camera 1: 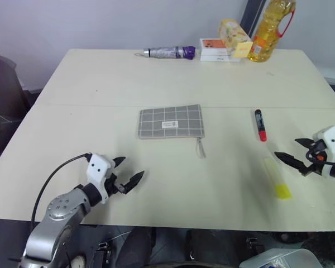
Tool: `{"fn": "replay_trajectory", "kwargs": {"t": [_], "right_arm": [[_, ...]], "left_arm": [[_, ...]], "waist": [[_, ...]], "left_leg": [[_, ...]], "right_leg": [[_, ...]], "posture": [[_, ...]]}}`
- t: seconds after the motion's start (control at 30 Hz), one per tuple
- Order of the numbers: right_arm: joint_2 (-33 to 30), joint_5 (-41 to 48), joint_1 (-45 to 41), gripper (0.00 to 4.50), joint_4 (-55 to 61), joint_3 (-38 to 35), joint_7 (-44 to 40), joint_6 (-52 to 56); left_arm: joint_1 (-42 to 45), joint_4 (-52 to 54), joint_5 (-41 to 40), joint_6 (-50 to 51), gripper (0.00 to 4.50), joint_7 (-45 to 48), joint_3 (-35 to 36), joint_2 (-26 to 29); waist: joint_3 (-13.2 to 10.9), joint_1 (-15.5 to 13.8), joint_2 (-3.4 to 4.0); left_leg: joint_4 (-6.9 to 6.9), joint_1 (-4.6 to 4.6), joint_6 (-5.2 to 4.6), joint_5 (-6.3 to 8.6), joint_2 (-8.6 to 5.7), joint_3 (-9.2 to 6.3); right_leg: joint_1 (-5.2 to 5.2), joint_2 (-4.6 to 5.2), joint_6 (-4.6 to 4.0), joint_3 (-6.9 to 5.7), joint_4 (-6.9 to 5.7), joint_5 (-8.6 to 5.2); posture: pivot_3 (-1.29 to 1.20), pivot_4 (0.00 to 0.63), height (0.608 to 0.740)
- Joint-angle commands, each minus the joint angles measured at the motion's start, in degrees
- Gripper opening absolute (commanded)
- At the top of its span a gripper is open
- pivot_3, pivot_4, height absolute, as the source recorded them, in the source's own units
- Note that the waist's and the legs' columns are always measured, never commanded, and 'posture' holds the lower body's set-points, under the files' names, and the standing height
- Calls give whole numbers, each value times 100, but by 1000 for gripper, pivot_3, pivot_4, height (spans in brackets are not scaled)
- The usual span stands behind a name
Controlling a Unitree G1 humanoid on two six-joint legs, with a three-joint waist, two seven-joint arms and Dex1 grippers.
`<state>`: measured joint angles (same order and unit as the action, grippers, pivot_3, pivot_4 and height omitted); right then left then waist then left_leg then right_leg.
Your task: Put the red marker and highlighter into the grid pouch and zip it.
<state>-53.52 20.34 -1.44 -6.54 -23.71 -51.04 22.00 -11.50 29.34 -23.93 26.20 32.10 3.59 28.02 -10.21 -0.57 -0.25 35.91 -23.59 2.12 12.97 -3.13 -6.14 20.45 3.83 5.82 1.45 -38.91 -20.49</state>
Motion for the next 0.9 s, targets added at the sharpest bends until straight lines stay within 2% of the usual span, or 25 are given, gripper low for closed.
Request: {"fn": "replay_trajectory", "kwargs": {"t": [0.03,0.3,0.5,0.73,0.9], "right_arm": [[2,-4,-135,4500,54,-32,1,-142],[298,43,-596,4500,-6,236,140,-161],[586,288,-991,4500,459,319,350,111],[1281,325,-1269,4500,1589,1079,822,560],[1772,76,-1597,4500,1713,1638,1291,750]], "left_arm": [[-2,138,-29,33,4465,-22,107,54],[-33,134,-99,15,4465,-182,310,-29],[6,144,-268,113,4465,-111,517,59],[425,-298,-166,111,4465,-28,658,271],[753,-687,-10,16,4465,-49,712,378]], "waist": [[0,-2,0],[0,5,0],[-1,-2,1],[-1,18,0],[-2,29,1]], "left_leg": [[0,0,0,0,0,0],[0,0,0,0,0,-1],[0,0,0,0,0,-1],[0,0,0,0,0,-5],[-8,-1,1,0,0,-4]], "right_leg": [[0,0,0,0,0,0],[0,0,0,0,0,0],[0,0,0,0,0,0],[1,-1,1,-1,1,0],[6,0,1,0,2,0]], "posture": [[0,150,740],[0,150,740],[0,150,740],[0,150,740],[0,150,740]]}}
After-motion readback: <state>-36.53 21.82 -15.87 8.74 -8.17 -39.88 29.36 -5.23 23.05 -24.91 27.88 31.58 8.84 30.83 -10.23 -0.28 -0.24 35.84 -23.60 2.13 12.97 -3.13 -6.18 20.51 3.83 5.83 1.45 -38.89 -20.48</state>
